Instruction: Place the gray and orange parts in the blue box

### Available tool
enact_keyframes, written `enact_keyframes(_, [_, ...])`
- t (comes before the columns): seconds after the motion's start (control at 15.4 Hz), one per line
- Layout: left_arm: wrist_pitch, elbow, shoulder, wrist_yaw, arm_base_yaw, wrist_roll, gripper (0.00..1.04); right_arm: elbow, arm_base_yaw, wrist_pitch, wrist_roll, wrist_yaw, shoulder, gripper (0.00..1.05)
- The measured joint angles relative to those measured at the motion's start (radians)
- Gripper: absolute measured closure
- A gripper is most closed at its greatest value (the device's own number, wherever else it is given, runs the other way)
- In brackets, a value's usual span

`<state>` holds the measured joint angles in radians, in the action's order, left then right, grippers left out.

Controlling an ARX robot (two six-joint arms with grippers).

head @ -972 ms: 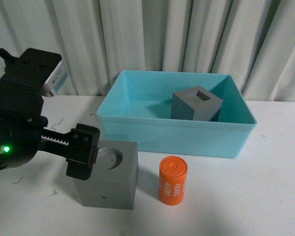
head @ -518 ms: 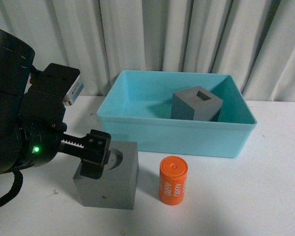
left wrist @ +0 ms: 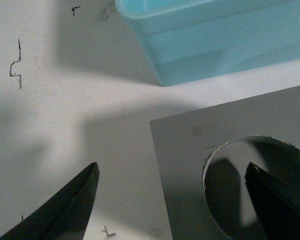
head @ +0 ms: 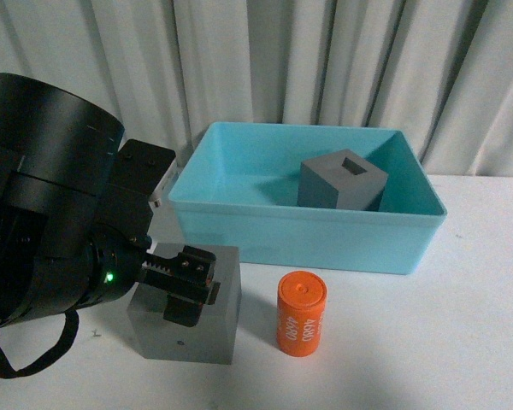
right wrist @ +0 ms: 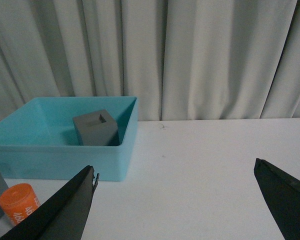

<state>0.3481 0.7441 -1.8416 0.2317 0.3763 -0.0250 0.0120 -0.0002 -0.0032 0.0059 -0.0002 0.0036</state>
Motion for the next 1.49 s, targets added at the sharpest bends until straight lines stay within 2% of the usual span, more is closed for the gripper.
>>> enact_keyframes(0.39, [-0.007, 0.0, -0.002, -0.004, 0.0, 0.002, 0.36, 0.0, 0.0, 0.0, 0.0, 0.0, 0.0, 0.06])
enact_keyframes(0.78, [-0.017, -0.005, 0.002, -0.016, 0.008, 0.018, 0.8, 0.0, 0.0, 0.0, 0.0, 0.0, 0.0, 0.06])
enact_keyframes(1.04, [-0.064, -0.026, 0.049, -0.034, 0.012, 0.044, 0.86, 0.0, 0.0, 0.0, 0.0, 0.0, 0.0, 0.06])
enact_keyframes(1.3, [-0.251, -0.023, 0.188, -0.078, 0.008, 0.089, 0.87, 0.0, 0.0, 0.0, 0.0, 0.0, 0.0, 0.06])
enact_keyframes(1.36, [-0.367, 0.145, 0.375, -0.125, 0.006, 0.131, 0.87, 0.0, 0.0, 0.0, 0.0, 0.0, 0.0, 0.06])
enact_keyframes(1.42, [-0.368, 0.369, 0.345, -0.139, 0.008, 0.148, 0.87, 0.0, 0.0, 0.0, 0.0, 0.0, 0.0, 0.06])
enact_keyframes(1.49, [-0.298, 0.616, 0.023, -0.071, 0.009, 0.052, 0.88, 0.0, 0.0, 0.0, 0.0, 0.0, 0.0, 0.06])
